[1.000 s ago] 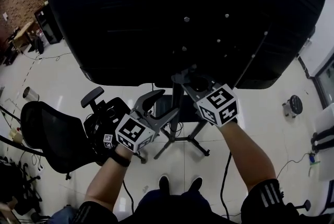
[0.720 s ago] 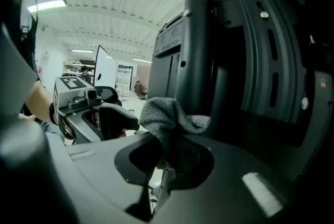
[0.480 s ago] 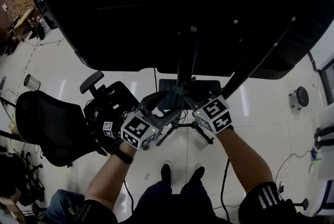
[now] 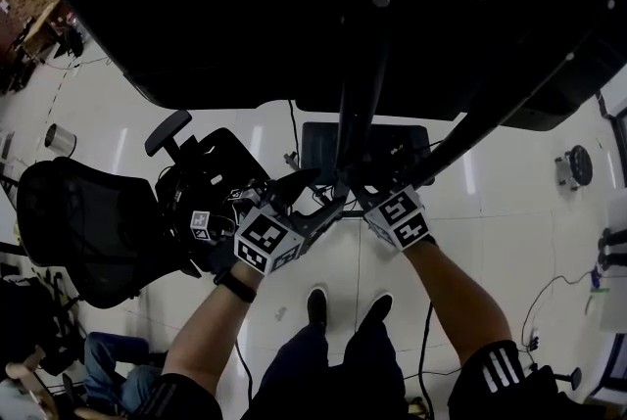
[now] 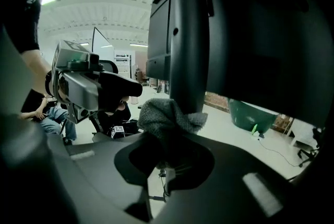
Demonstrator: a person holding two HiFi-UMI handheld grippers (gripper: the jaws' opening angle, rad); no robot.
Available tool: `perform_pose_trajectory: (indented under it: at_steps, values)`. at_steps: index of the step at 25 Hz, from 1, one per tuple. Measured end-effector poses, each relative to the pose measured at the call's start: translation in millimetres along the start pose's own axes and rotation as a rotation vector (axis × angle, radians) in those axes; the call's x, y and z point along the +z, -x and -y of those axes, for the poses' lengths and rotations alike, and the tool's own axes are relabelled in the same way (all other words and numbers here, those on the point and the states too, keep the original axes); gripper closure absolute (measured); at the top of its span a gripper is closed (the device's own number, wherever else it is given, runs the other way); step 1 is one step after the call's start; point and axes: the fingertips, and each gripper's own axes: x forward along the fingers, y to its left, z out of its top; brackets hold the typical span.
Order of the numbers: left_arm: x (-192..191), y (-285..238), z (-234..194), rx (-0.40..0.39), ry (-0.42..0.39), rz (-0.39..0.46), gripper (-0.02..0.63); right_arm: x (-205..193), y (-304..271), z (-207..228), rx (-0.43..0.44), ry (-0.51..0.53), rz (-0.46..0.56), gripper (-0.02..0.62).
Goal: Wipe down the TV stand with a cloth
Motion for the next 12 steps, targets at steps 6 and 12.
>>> perform_pose_trajectory:
  at_steps: [6,12]
  values:
    - [-53,-12,-11,0.009,0.024,-0.042,0.304,-67,-38,-4,0.025,-0.056,-0.053,0.565]
    - [-100,-22,-16,0.008,0.052,-0.073,0.304,-131,-69,-2,0.009,-0.121,-0.145,0.565]
